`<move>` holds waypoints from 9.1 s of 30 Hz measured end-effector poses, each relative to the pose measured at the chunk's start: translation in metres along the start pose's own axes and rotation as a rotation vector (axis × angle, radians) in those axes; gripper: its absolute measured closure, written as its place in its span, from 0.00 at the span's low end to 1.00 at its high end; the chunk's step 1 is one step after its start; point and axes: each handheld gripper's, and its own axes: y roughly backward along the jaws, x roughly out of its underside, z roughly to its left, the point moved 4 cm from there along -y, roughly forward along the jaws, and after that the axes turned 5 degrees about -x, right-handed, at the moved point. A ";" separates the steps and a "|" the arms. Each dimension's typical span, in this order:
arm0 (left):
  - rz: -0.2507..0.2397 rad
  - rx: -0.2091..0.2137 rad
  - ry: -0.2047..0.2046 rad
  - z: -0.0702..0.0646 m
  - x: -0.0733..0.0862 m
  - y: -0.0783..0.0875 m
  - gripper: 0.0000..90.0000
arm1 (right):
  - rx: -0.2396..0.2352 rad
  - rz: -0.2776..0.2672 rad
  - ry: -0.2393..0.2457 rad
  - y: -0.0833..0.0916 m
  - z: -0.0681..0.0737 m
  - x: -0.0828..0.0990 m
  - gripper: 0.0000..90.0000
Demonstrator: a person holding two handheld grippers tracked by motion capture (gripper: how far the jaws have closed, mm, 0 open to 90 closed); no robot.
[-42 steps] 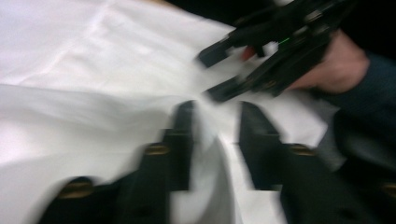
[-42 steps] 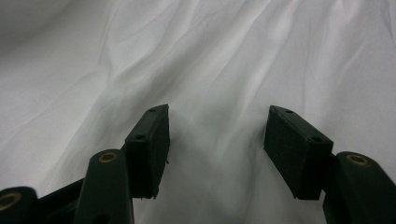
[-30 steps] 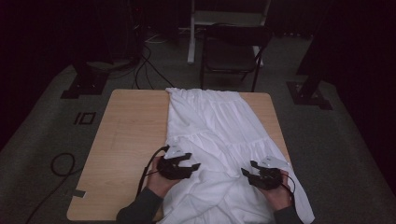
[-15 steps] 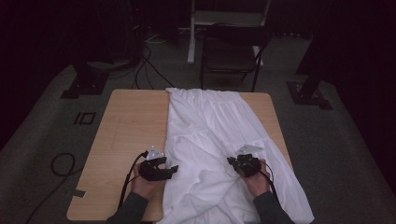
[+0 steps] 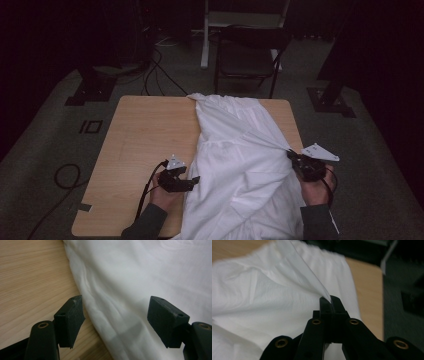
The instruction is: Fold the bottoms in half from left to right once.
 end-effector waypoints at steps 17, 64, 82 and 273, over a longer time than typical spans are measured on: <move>0.084 -0.098 -0.090 -0.024 -0.007 -0.041 0.63 | 0.032 0.291 -0.129 -0.066 -0.041 0.091 0.99; 0.052 -0.168 0.119 0.073 0.029 0.028 0.50 | -0.528 0.195 0.203 -0.021 0.090 0.065 0.99; 0.035 -0.181 0.153 0.082 0.027 0.026 0.46 | -0.394 0.135 0.025 -0.004 0.030 0.065 0.62; 0.052 -0.181 -0.047 0.055 -0.010 -0.033 0.61 | -0.209 0.203 -0.189 -0.192 0.017 -0.012 0.98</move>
